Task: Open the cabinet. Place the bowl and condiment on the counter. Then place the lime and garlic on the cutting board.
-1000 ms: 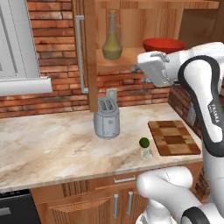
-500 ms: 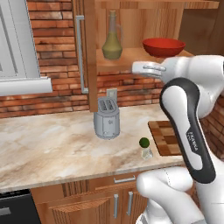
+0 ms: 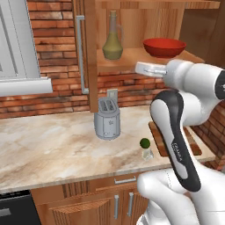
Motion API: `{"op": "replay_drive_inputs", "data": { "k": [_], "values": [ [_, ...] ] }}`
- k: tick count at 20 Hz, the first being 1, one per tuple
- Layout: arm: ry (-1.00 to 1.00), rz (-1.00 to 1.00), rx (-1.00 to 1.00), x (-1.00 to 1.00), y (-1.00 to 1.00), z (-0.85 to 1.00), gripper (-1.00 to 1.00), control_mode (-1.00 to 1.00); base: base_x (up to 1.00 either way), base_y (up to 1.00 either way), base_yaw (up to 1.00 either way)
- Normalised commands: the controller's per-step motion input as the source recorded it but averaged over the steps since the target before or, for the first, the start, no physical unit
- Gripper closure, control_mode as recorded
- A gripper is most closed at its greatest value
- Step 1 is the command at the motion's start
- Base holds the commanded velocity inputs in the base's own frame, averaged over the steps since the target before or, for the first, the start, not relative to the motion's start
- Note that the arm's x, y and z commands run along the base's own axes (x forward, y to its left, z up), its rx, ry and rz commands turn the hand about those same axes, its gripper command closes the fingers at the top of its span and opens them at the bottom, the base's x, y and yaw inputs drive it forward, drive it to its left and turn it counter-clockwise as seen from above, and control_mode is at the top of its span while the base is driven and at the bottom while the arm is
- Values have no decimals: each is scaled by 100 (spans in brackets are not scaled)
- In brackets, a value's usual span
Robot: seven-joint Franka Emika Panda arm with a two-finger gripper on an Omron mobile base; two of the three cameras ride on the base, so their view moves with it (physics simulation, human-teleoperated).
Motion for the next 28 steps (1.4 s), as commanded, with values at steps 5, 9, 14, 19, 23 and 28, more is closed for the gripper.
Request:
{"op": "replay_drive_inputs", "data": {
  "k": [5,9,14,19,23,28],
  "values": [
    [7,-20,-4,0,-59,24,-100,-100,0,0,0],
    [15,-9,-1,0,-37,29,-100,-100,0,0,0],
    [19,-5,-3,0,-3,34,-100,-100,0,0,0],
    [4,0,-5,5,0,1,-100,-100,0,0,0],
    [8,0,-1,1,0,0,-100,-100,0,0,0],
    [9,0,-4,4,0,0,-100,-100,0,0,0]
  ]
}}
